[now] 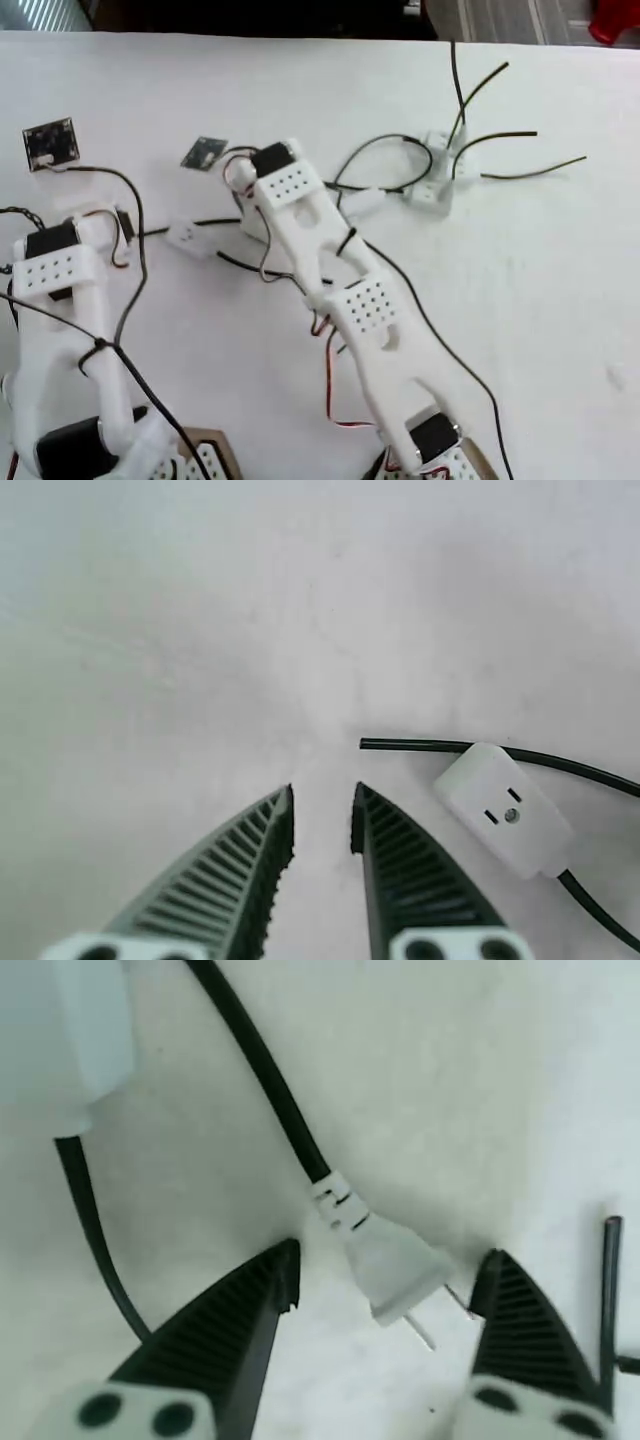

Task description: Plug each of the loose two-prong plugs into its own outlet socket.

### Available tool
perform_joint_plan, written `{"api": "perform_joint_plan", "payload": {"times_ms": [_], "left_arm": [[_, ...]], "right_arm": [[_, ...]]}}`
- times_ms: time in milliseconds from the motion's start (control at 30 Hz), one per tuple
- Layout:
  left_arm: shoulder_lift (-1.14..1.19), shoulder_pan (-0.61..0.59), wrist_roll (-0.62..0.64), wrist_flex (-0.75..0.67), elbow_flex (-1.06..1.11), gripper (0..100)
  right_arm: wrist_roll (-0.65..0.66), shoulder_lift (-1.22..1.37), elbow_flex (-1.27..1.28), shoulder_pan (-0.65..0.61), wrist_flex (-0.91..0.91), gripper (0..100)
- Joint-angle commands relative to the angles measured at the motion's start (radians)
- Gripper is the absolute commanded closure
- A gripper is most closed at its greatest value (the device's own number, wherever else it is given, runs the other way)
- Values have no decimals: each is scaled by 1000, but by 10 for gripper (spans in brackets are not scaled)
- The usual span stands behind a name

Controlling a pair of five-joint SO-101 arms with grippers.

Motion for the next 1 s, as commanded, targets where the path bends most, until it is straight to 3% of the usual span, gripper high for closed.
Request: {"api": "perform_joint_plan", "payload": {"times_ms": [0,133,533,733,967], "left_arm": [[-44,8,8,-18,-5,890],[-44,8,8,-18,-5,890],[-44,7,9,-18,-3,890],[-44,7,11,-18,-3,890],[-42,4,57,-106,40,891]], "right_arm": [[6,-8,-29,10,-28,879],[6,-13,-29,16,-44,988],[-2,-162,-29,39,91,981],[-2,-275,-15,111,96,981],[-2,-518,239,148,97,981]]}}
